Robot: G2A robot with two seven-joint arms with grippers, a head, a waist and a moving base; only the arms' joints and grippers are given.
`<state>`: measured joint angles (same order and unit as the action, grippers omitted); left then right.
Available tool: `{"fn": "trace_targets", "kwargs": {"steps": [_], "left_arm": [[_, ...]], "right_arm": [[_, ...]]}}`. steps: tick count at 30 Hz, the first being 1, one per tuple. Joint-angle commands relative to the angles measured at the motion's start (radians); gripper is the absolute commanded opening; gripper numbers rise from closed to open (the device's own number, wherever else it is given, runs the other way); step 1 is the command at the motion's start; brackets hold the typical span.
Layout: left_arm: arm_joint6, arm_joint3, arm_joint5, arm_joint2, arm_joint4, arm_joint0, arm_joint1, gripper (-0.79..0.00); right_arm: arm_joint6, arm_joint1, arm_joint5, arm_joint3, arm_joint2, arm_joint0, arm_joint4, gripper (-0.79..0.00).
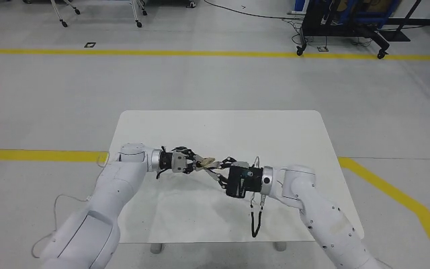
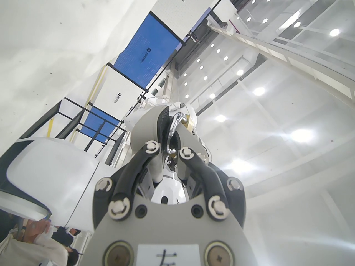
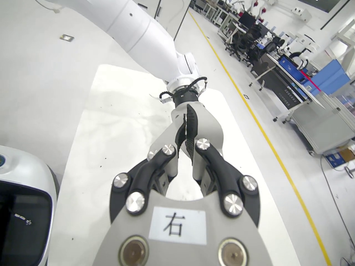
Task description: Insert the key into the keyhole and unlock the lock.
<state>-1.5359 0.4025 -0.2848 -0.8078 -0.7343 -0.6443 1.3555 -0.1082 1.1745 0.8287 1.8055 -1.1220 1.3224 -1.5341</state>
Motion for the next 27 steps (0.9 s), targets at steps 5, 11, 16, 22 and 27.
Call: {"fn": "trace_targets", "kwargs": {"steps": [5,11,16,22,27], "left_arm": [[0.000,0.086,0.000,0.138,-0.185,0.003,-0.039,-0.785],[0.000,0.174,0.000,0.245,-0.303,0.017,-0.099,-0.785],[0.000,0.217,0.000,0.327,-0.378,0.031,-0.138,-0.785],[0.000,0.244,0.000,0.418,-0.423,0.059,-0.167,-0.785],[0.000,0.264,0.001,0.471,-0.466,0.075,-0.186,-0.785]], "right_arm": [[-0.005,0.002,-0.064,-0.083,-0.012,-0.015,0.054,-0.785],[0.011,0.006,-0.081,-0.135,-0.008,-0.040,0.123,-0.785],[-0.044,0.001,-0.021,-0.146,-0.017,-0.046,0.142,-0.785],[-0.089,-0.011,0.064,-0.135,-0.019,-0.057,0.076,-0.785],[-0.115,-0.018,0.103,-0.116,-0.012,-0.064,0.028,-0.785]]}}
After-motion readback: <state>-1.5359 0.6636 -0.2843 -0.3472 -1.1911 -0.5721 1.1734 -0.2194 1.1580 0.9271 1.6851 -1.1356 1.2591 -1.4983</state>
